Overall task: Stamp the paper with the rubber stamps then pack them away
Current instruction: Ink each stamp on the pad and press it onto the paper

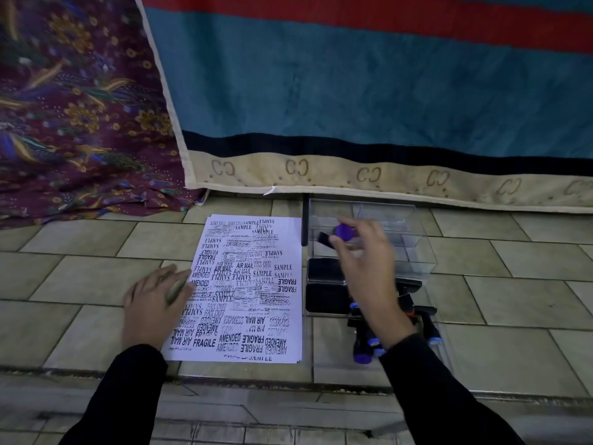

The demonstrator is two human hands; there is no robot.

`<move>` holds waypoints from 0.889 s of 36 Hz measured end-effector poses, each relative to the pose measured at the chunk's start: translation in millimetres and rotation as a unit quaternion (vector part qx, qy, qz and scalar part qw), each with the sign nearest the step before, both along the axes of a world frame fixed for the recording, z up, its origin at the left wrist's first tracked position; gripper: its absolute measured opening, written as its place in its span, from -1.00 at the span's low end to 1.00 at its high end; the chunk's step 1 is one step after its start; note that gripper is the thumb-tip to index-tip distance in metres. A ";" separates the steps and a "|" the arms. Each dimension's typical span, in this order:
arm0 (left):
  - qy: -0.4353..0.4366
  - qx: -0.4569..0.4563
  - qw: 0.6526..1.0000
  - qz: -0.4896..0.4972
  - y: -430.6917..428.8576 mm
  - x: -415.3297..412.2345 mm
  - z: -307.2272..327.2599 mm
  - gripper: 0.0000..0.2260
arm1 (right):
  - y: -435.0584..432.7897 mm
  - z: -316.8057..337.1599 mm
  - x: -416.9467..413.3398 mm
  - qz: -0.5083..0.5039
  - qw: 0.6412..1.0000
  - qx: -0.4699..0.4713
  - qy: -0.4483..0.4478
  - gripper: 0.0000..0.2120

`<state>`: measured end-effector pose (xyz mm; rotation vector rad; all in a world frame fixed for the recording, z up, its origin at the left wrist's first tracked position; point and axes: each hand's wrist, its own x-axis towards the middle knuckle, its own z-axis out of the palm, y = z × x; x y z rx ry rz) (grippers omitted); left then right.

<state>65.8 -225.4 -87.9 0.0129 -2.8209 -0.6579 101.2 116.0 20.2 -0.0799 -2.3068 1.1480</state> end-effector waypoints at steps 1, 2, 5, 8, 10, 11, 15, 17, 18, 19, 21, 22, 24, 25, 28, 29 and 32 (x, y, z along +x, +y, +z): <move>0.002 0.002 1.000 0.000 -0.3 -0.4 -0.6 -0.54 | 8.9 4.6 10.2 -0.013 1.000 0.007 0.008 -0.69; 0.003 0.005 1.000 0.000 -0.6 -0.7 -1.1 -0.54 | 18.2 8.2 21.2 -0.023 1.000 0.005 0.019 -0.72; 0.005 0.014 1.000 0.000 -0.8 -1.3 -1.2 -0.53 | 45.3 12.1 54.3 -0.049 0.998 -0.005 0.032 -0.73; 0.005 0.012 1.000 0.002 -0.4 -1.1 -0.6 -0.51 | 71.1 1.4 85.1 -0.072 0.996 -0.039 0.016 -0.71; 0.007 0.014 1.000 0.004 0.2 -0.3 -0.3 -0.51 | 85.3 -9.8 102.9 -0.091 0.995 -0.050 0.003 -0.74; 0.008 0.015 1.000 0.005 0.4 0.0 -0.1 -0.51 | 90.9 -15.9 110.4 -0.102 0.993 -0.055 -0.006 -0.76; 0.008 0.016 1.000 0.002 0.9 0.7 0.2 -0.52 | 99.8 -38.8 130.0 -0.138 0.989 -0.037 -0.027 -0.80; 0.007 0.015 1.000 0.001 0.6 0.8 0.1 -0.55 | 97.5 -47.7 135.0 -0.138 0.990 -0.030 -0.019 -0.76; 0.006 0.015 1.000 0.000 0.2 0.8 -0.3 -0.57 | 96.1 -51.6 136.7 -0.137 0.990 -0.022 -0.015 -0.75; 0.005 0.015 1.000 0.000 -0.3 0.8 -0.8 -0.57 | 95.0 -55.1 137.8 -0.137 0.990 -0.008 -0.014 -0.74; 0.003 0.014 1.000 -0.002 -0.5 0.4 -0.9 -0.57 | 94.0 -60.7 139.0 -0.143 0.989 0.037 -0.022 -0.75; 0.002 0.015 1.000 -0.002 -0.4 0.2 -0.8 -0.56 | 93.8 -63.0 139.2 -0.146 0.987 0.064 -0.030 -0.74; 0.003 0.014 1.000 -0.002 0.2 0.2 -0.1 -0.55 | 93.5 -66.3 139.0 -0.148 0.982 0.110 -0.048 -0.72; 0.003 0.015 1.000 -0.002 0.5 0.4 0.5 -0.54 | 93.0 -67.3 138.5 -0.146 0.980 0.123 -0.056 -0.71; 0.002 0.016 1.000 -0.001 1.0 1.3 2.1 -0.53 | 91.8 -68.5 137.3 -0.139 0.978 0.138 -0.077 -0.70; 0.003 0.016 1.000 0.000 1.2 1.7 2.4 -0.53 | 91.9 -68.7 137.2 -0.138 0.977 0.142 -0.083 -0.70; 0.004 0.018 1.000 0.001 1.7 2.0 3.4 -0.53 | 92.4 -67.6 136.5 -0.138 0.972 0.163 -0.100 -0.71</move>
